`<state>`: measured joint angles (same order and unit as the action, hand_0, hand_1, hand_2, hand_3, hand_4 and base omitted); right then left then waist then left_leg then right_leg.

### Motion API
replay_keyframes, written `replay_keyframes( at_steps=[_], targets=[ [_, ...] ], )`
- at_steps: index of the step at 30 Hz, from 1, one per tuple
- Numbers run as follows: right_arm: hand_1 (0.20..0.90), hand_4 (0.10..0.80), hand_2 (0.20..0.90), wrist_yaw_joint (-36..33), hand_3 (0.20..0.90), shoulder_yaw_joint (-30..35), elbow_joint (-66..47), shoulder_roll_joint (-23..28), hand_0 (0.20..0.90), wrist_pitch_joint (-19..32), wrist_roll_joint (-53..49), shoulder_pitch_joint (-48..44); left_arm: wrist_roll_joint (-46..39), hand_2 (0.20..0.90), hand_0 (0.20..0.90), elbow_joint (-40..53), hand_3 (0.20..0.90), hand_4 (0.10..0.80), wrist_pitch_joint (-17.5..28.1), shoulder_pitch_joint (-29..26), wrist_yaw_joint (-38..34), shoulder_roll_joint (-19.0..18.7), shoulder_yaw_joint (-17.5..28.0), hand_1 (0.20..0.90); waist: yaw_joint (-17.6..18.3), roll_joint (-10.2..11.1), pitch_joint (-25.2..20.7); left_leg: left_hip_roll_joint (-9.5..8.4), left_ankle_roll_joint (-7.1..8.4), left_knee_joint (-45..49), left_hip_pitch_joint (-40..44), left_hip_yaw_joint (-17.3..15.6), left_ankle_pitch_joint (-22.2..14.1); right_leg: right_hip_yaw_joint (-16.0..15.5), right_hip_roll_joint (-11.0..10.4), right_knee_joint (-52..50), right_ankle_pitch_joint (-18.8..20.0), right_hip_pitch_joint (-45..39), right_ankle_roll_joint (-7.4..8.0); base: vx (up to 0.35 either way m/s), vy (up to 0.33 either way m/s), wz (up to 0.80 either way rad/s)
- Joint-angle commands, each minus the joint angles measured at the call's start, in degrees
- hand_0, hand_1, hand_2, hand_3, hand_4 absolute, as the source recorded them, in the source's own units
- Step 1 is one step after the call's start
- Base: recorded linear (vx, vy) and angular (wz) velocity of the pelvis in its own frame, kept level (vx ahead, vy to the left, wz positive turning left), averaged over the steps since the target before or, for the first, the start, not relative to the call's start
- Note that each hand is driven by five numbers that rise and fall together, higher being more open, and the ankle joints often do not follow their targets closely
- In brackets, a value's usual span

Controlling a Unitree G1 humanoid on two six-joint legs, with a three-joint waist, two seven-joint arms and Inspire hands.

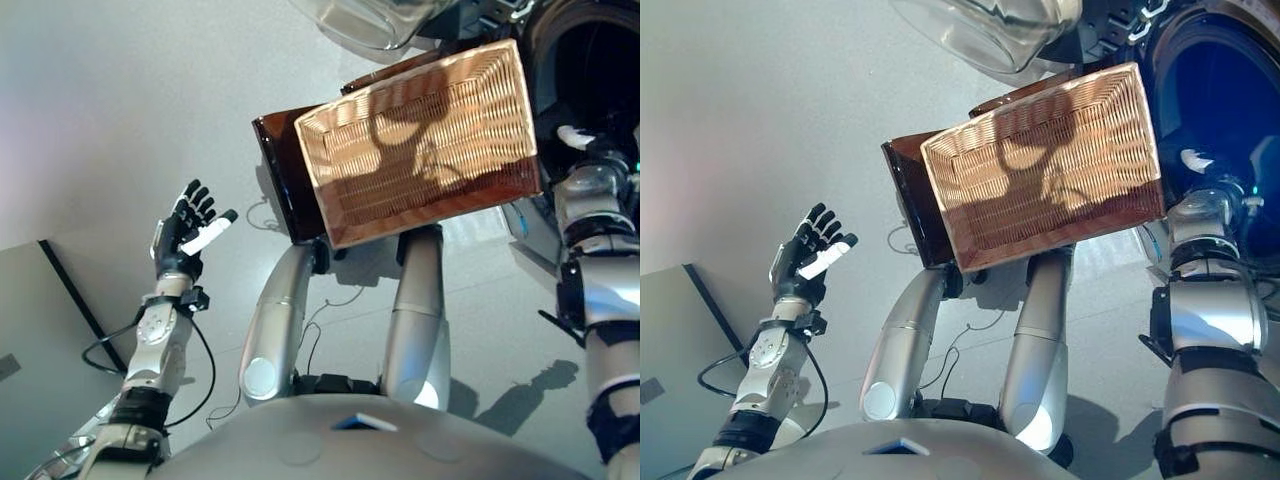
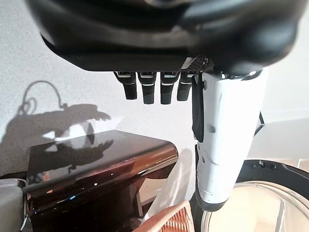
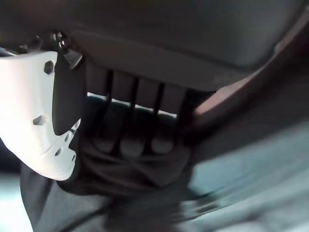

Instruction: Pick up the clothes and place them into the washing machine

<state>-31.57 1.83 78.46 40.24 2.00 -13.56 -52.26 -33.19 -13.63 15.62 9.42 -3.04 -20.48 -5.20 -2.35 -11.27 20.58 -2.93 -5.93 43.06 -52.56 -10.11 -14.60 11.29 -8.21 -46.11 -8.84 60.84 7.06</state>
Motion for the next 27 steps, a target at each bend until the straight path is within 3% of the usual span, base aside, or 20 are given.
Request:
replay_keyframes(
  at_steps=[1, 5, 16, 22, 27],
  targets=[
    [0.200, 0.300, 0.200, -6.97, 0.200, 2.58, -2.86, 2.98, 0.200, 9.49, -12.15, -0.64, 0.71, 0.900, 0.900, 5.79, 0.900, 0.800, 6.90, 3.25, -2.49, -4.30, 3.12, 0.900, -0.99, -1.84, -3.18, -2.35, 2.17, -1.28, 1.15, -1.17, -1.57, -1.01, 2.16, -0.39, -0.25, 0.62, -5.43, 0.000, 0.000, 0.00],
    [0.200, 0.300, 0.200, -7.86, 0.200, 11.19, -4.76, 3.15, 0.200, 16.63, -27.66, -1.49, 0.45, 0.900, 0.900, 5.29, 0.900, 0.800, 6.52, 2.88, -3.31, -4.36, 1.80, 0.900, -1.26, -2.54, -4.08, -2.63, 2.10, -1.65, 1.48, -0.84, -1.72, -0.83, 2.19, -0.58, -0.74, 0.80, -5.33, 0.045, 0.004, -0.01],
    [0.200, 0.300, 0.200, -8.74, 0.200, 19.24, -12.08, 4.59, 0.200, 28.87, -43.76, -3.41, -2.35, 0.900, 0.900, 5.16, 0.900, 0.800, 5.12, 3.56, -3.62, -4.06, -0.38, 0.900, -1.07, -2.99, -5.07, -2.85, 2.35, -2.73, 2.07, -0.56, -1.49, -0.65, 2.20, -0.36, -0.93, 0.63, -5.22, 0.003, 0.000, 0.00],
    [0.200, 0.300, 0.200, -9.18, 0.200, 20.50, -16.22, 6.51, 0.200, 33.48, -46.87, -4.43, -3.57, 0.900, 0.900, 5.13, 0.900, 0.800, 4.56, 4.25, -3.42, -3.80, 0.05, 0.900, -0.36, -2.83, -5.21, -2.72, 2.64, -3.03, 1.88, -0.61, -1.32, -0.54, 2.41, -0.37, -0.87, 0.86, -5.33, 0.000, 0.000, 0.00],
    [0.200, 0.300, 0.200, -11.86, 0.200, 20.65, -23.06, 9.88, 0.200, 37.09, -43.39, -4.27, -4.63, 0.900, 0.900, 5.37, 0.900, 0.800, 5.09, 5.67, -3.59, -3.38, 1.28, 0.900, 0.50, -2.25, -5.81, -2.40, 2.96, -2.88, 1.58, -0.46, -1.38, -0.44, 2.74, -0.67, -0.90, 1.18, -5.58, 0.000, 0.000, 0.00]
  ],
)
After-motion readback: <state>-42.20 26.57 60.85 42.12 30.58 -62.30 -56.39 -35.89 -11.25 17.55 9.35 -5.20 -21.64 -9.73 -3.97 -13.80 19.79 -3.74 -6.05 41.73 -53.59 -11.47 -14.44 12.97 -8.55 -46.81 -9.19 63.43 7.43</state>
